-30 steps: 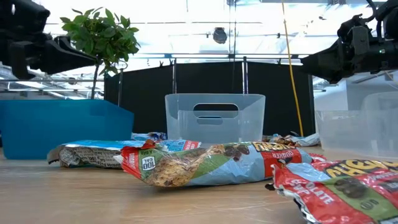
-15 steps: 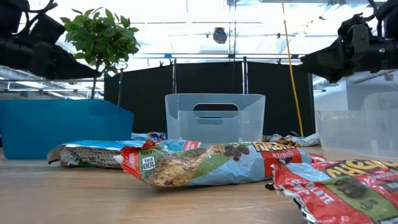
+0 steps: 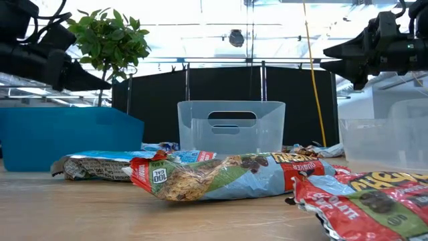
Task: Pick and place Granola Bars by type
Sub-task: Put the yellow granola bar into the right transparent bin
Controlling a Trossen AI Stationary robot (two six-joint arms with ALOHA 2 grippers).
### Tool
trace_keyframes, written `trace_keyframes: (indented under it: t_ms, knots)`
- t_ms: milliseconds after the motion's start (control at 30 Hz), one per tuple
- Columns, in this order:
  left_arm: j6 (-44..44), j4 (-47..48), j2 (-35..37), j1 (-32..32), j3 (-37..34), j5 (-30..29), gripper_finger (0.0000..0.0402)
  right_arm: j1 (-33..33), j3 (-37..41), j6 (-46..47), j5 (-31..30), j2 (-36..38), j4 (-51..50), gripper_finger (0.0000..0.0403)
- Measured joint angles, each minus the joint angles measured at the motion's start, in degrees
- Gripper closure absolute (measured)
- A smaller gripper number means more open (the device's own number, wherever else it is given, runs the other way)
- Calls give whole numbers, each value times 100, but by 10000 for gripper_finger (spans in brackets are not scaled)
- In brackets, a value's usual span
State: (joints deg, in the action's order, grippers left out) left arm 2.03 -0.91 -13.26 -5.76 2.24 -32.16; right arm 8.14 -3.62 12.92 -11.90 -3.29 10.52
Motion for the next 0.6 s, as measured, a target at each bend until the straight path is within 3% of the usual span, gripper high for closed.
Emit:
trace_keyframes:
  t_ms: [433, 500, 600]
  knots:
    - [-349, -255, 4, 0, -2, 215, 309, 2, -2, 466, -87, -39, 214, 202]
    - [-367, -241, 4, 0, -2, 215, 309, 26, -88, 43, -213, -122, 416, 202]
    - [-371, -237, 4, 0, -2, 216, 309, 118, -680, -567, -292, -505, -105, 202]
